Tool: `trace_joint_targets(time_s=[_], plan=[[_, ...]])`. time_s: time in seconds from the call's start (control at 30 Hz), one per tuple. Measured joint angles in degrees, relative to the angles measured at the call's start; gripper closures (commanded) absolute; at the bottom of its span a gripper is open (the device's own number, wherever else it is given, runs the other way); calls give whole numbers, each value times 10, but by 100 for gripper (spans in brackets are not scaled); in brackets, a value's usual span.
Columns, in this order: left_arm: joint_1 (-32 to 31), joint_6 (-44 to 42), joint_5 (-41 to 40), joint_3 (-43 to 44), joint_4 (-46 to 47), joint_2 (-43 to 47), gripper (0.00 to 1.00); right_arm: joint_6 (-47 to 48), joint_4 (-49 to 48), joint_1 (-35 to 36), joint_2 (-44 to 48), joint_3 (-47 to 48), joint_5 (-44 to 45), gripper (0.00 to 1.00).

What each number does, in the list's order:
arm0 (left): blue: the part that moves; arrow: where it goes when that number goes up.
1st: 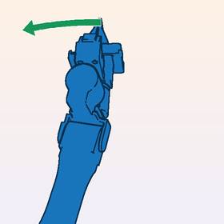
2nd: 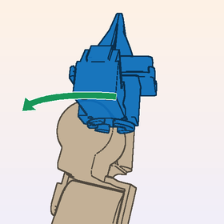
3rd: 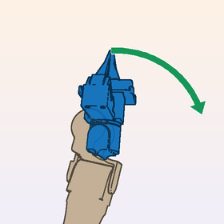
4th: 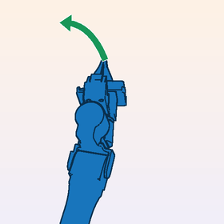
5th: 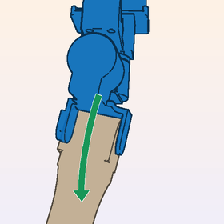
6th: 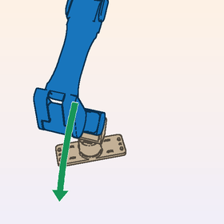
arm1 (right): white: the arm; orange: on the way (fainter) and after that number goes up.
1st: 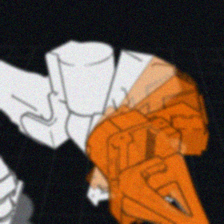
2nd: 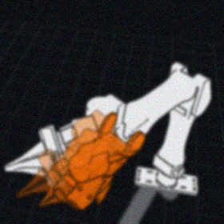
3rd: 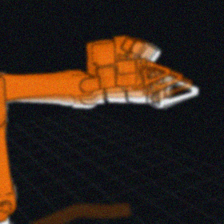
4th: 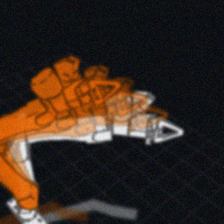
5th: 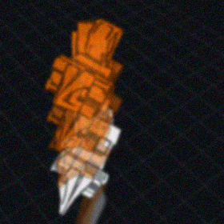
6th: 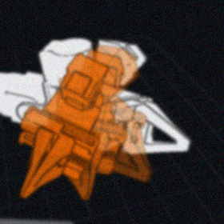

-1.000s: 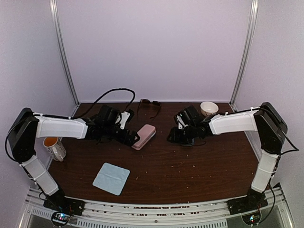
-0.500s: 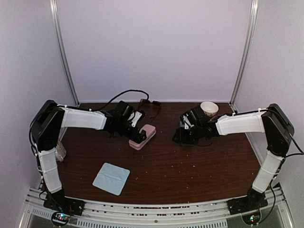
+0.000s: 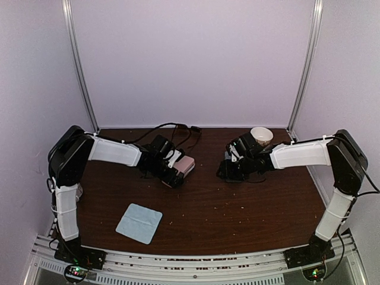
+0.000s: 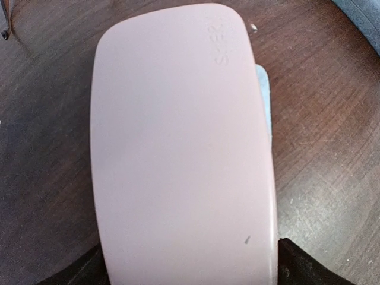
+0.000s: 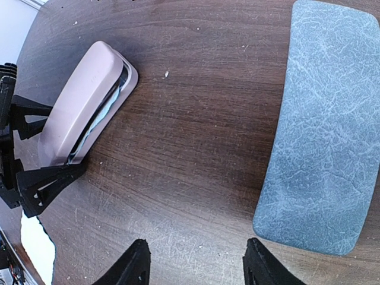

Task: Organize the sunglasses
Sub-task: Move the case with sunglasses to the center of the board.

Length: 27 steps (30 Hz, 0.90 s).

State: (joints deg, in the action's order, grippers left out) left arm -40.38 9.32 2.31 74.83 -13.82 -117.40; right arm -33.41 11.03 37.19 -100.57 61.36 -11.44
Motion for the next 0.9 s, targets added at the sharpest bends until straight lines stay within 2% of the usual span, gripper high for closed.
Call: trace_joint_targets(time_s=[0.17,0.37,0.9], plan=[[-2,4,-21,-2,3,-1,28,0,6,0,0,5,0,46],[-5,23,-48,-47,42,21,29,1,17,-1,0,21,0,45],[8,126,-152,-241,70,164,29,3,35,-1,-10,53,0,46]])
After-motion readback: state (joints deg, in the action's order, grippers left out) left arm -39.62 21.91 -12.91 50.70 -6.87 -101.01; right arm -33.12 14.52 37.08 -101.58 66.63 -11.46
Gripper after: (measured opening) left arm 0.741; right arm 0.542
